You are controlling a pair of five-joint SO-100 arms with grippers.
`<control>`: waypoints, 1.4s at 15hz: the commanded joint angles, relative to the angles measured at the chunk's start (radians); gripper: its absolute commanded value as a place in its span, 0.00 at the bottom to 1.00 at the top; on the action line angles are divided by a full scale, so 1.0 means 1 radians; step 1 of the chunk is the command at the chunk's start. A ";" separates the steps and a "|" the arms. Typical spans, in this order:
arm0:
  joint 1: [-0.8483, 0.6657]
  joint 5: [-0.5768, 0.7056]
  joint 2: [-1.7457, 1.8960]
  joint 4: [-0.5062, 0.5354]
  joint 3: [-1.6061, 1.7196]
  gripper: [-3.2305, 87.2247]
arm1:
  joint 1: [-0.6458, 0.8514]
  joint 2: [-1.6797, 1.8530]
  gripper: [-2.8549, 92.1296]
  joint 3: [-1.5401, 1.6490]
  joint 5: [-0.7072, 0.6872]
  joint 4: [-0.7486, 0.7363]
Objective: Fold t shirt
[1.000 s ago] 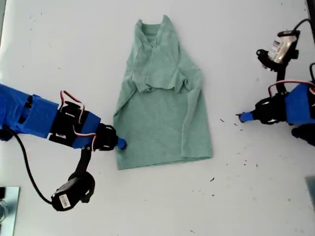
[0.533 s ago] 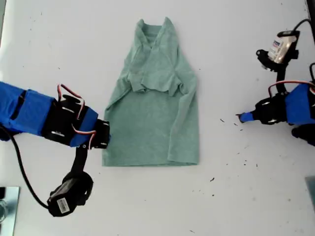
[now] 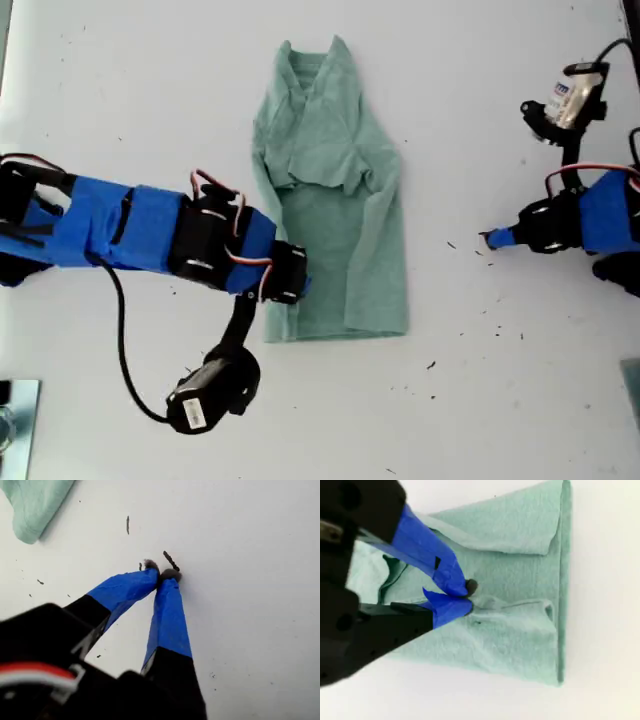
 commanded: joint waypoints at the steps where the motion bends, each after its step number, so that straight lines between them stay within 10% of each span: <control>1: -0.029 0.081 -0.084 -0.095 -0.063 0.12 | -0.002 0.008 0.06 0.038 0.008 0.003; 4: -0.012 0.259 -0.100 -0.160 -0.072 0.19 | -0.002 0.008 0.06 0.038 0.006 0.003; 10: -0.061 0.268 0.212 0.259 -0.015 0.08 | 0.005 0.008 0.06 0.038 0.002 0.003; 14: -0.015 0.265 0.383 0.282 0.238 0.07 | -0.051 0.057 0.06 -0.014 0.081 0.023; 16: -0.005 0.201 0.468 0.202 0.575 0.05 | -0.074 0.057 0.06 -0.020 0.112 0.021; 18: 0.008 0.195 0.718 -0.156 0.983 0.04 | -0.069 0.057 0.06 -0.048 0.109 0.041; 21: -0.014 0.149 1.170 -0.067 1.114 0.03 | -0.084 -0.184 0.06 -0.341 0.129 0.025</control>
